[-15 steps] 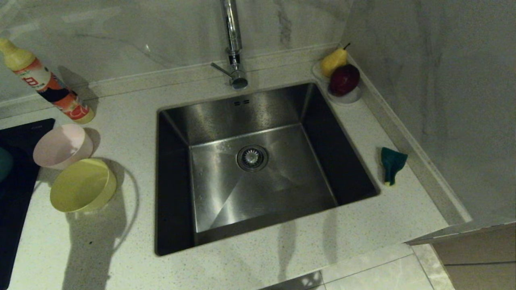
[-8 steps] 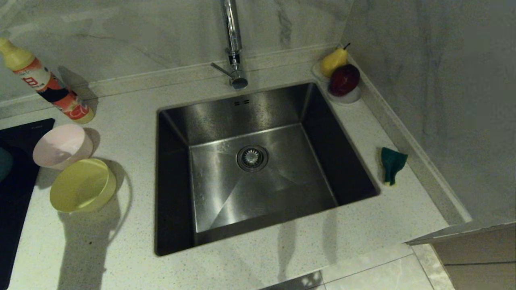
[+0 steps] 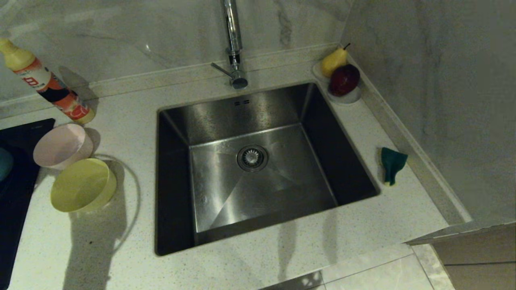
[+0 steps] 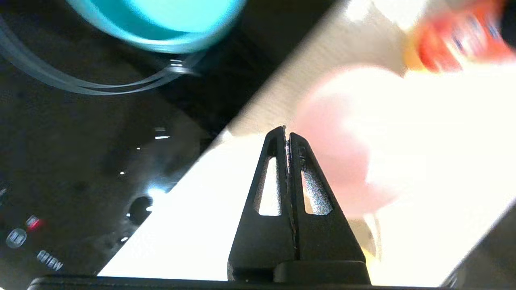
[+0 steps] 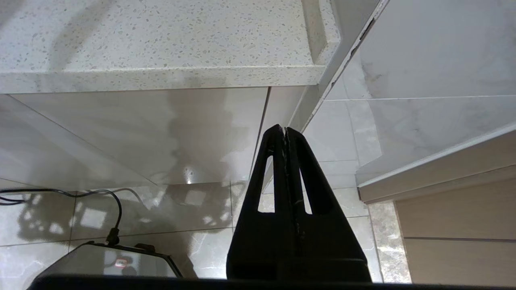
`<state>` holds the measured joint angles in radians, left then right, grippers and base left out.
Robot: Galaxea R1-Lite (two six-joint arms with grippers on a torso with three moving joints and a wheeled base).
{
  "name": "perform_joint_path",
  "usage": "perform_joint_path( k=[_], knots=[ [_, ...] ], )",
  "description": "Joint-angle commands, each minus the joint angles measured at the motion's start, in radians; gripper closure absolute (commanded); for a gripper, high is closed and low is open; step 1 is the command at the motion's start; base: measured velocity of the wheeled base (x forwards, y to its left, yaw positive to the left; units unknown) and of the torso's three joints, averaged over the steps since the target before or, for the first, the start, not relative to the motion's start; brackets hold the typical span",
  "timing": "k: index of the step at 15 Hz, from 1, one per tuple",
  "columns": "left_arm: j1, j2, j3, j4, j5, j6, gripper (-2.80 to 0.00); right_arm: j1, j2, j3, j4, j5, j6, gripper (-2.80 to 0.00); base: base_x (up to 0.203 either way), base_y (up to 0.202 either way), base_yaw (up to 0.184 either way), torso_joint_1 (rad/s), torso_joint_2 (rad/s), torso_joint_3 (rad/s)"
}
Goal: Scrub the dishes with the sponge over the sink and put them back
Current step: Place the bowl on the bowl
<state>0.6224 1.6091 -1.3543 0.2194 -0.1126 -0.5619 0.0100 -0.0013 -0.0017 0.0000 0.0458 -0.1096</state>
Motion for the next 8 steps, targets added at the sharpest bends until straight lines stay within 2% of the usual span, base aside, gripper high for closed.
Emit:
perform_joint_path(
  k=[1, 3, 4, 8],
  knots=[
    [-0.064, 0.005, -0.011, 0.0, -0.003, 0.041, 0.0, 0.001, -0.003, 0.0, 0.0, 0.0, -0.001, 0.0, 0.0, 0.0, 0.0, 0.0, 0.0, 0.0],
    [-0.093, 0.036, -0.043, 0.004, -0.001, 0.06, 0.0, 0.001, -0.003, 0.0, 0.0, 0.0, -0.001, 0.0, 0.0, 0.0, 0.0, 0.0, 0.0, 0.0],
    [-0.095, 0.061, -0.069, 0.013, -0.003, 0.061, -2.8, 0.001, -0.003, 0.0, 0.0, 0.0, -0.001, 0.0, 0.0, 0.0, 0.0, 0.0, 0.0, 0.0],
    [-0.093, 0.149, -0.124, 0.039, -0.009, 0.053, -2.8, 0.001, -0.003, 0.0, 0.0, 0.0, -0.001, 0.0, 0.0, 0.0, 0.0, 0.0, 0.0, 0.0]
  ],
)
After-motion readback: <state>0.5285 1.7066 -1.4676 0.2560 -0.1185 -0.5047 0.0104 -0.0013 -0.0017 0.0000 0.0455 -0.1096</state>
